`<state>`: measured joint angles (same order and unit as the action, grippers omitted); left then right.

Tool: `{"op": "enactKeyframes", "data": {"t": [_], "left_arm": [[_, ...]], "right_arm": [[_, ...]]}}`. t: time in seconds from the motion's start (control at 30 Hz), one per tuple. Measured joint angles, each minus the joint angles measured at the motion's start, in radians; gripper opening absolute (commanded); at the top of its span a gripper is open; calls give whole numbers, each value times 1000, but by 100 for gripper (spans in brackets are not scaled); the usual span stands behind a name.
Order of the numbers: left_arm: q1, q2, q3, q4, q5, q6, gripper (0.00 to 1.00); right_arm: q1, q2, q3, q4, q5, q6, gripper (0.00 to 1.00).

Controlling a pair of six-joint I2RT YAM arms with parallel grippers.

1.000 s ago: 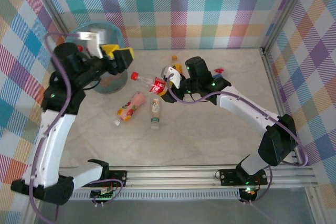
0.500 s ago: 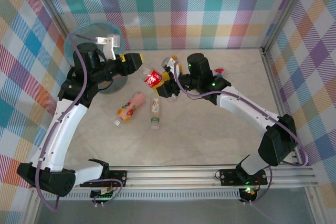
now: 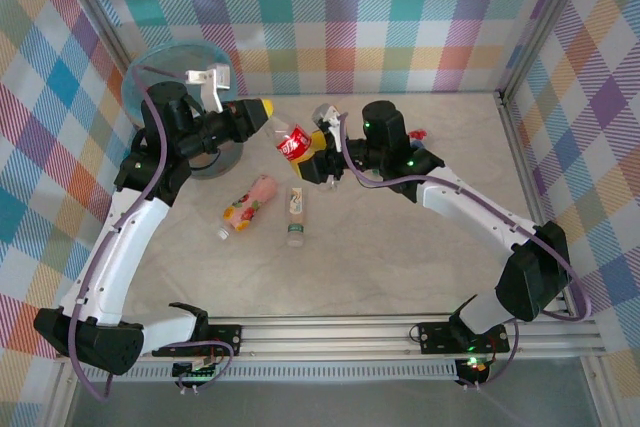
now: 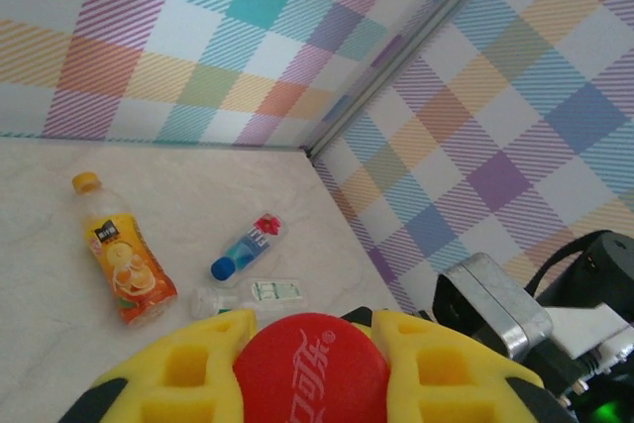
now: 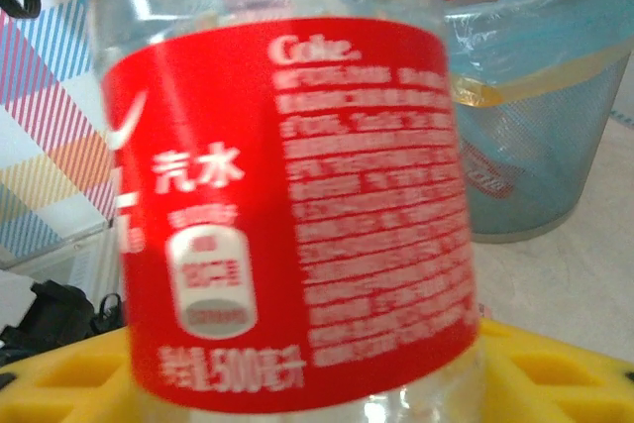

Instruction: Put the plastic bottles in the bin

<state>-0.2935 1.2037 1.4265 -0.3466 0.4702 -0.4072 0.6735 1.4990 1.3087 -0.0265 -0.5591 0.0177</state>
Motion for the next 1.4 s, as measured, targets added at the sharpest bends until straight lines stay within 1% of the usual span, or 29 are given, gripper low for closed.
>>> {"op": "enactKeyframes", "data": {"t": [0.07, 0.1, 0.2, 0.3, 0.33, 0.57, 0.7, 0.77, 0.9, 1.07, 1.23, 1.4], "left_arm": [[0, 4, 27, -28, -50, 3, 0], [0, 11, 53, -46, -86, 7, 0], [2, 47, 171, -112, -201, 35, 0], [17, 105, 338, -189, -306, 83, 0], [34, 130, 399, -203, -343, 98, 0], [238, 342, 784, -264, -573, 200, 0], [322, 474, 899, -277, -635, 245, 0], [349, 543, 930, -276, -660, 272, 0], [377, 659, 948, -262, -697, 328, 0], [395, 778, 945, -224, -698, 385, 0], [398, 842, 900, -141, -695, 434, 0], [399, 849, 841, -72, -681, 439, 0]], "right_arm": [[0, 0, 0, 3, 9, 3, 96], [0, 0, 1, 4, 17, 2, 100], [0, 0, 17, -1, 62, 5, 100], [-3, 7, 76, -12, 109, 1, 100], [-6, 12, 103, -18, 119, 0, 100], [-6, 61, 229, -72, 126, -5, 100], [-6, 107, 270, -105, 97, 5, 100], [-6, 124, 284, -121, 80, 14, 100], [-6, 134, 295, -140, 58, 27, 100], [-6, 135, 302, -159, 49, 27, 100], [-6, 135, 302, -178, 45, 27, 100], [-6, 135, 301, -187, 45, 27, 100]]}}
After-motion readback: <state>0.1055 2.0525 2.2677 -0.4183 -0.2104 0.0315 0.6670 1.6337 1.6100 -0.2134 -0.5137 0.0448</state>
